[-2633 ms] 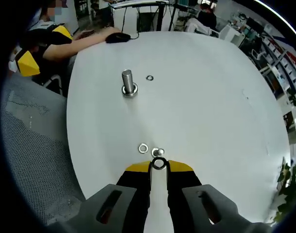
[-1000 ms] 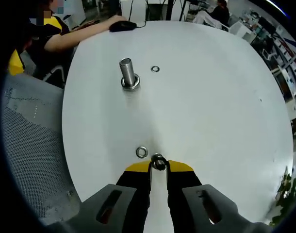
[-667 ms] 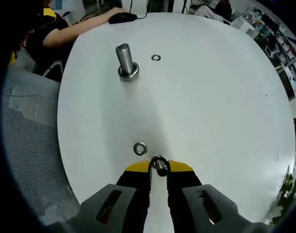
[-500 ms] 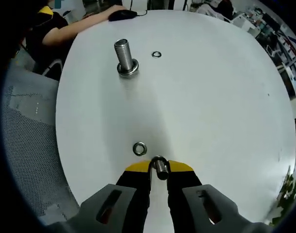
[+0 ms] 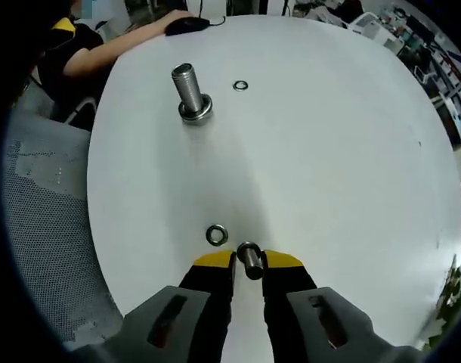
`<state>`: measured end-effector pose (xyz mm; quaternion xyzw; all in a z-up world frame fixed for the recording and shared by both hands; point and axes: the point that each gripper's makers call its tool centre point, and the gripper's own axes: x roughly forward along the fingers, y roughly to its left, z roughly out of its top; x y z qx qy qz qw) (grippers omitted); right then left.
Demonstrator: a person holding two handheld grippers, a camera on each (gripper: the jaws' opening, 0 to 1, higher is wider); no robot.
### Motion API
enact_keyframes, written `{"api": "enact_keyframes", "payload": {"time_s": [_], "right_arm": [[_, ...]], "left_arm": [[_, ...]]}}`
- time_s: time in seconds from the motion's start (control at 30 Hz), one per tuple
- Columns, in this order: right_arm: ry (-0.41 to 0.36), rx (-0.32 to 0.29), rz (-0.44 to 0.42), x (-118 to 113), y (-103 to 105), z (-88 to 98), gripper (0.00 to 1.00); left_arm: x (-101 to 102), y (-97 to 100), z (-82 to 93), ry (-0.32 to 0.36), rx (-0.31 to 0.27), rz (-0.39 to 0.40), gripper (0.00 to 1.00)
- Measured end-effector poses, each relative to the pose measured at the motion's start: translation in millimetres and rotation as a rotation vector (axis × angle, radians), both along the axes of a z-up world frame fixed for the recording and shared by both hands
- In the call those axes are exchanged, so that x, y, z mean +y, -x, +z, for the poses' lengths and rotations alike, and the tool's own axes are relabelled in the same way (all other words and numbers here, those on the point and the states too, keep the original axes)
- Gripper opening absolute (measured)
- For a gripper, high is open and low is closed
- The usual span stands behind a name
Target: Place the washer onto the threaded stud by aligning its center hole with the stud, sliding it down to the base, and recovering from edge contact or off-axis alignment until the washer reaches the visible bottom stop.
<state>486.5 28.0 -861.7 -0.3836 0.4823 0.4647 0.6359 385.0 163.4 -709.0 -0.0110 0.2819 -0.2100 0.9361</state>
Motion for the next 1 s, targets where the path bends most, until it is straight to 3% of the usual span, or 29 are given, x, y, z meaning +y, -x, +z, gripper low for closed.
{"api": "enact_keyframes", "payload": {"time_s": [1.0], "right_arm": [[-0.043,-0.045,-0.072,-19,24,34.4,0.22]], "left_arm": [[-5,0.3,1.8,0.0,-0.01,-0.021,0.36]]}}
